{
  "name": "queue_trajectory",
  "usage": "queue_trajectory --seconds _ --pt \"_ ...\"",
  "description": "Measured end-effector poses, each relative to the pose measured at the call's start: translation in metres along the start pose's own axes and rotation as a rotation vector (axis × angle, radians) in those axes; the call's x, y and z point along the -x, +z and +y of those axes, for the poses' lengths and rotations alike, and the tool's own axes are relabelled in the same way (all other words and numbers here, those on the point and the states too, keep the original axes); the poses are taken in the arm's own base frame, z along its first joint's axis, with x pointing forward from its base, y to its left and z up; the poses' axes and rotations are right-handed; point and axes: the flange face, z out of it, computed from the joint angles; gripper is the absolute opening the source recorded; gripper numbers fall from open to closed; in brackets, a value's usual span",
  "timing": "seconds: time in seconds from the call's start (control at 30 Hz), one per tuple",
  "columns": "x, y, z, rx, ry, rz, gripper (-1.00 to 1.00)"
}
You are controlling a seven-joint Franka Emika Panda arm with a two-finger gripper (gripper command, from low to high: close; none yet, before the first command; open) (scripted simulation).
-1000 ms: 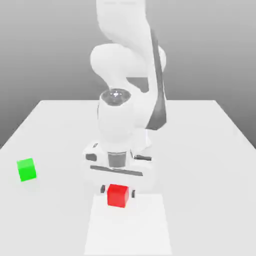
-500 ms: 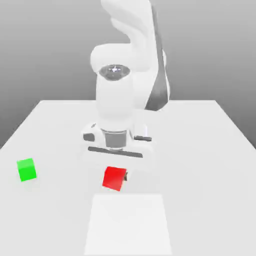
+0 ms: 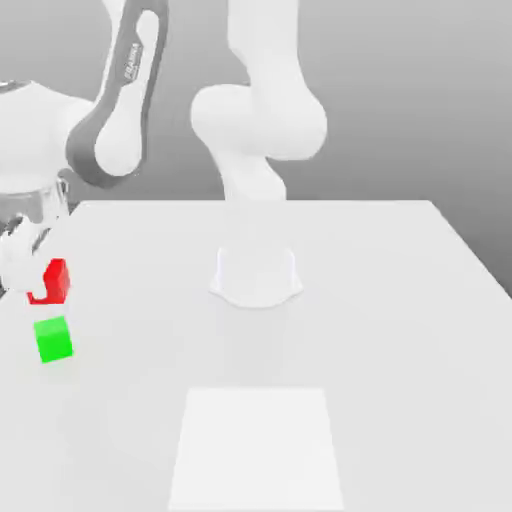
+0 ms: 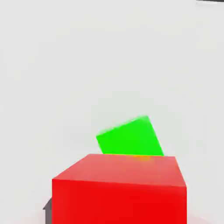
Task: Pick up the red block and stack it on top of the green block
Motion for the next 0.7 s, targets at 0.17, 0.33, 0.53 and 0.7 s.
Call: queue_trajectory --seconds 0.17,0.33,0.53,0.7 --pt "-0.009 0.012 0.002 0.025 0.015 0.043 -1.00" --pt "-0.012 0.026 0.004 0.048 0.014 0.069 -1.00" --pt "-0.012 0.043 0.006 0.069 0.008 0.077 -1.00" --pt "-0.010 0.055 0.007 0.076 0.005 0.068 -1.00"
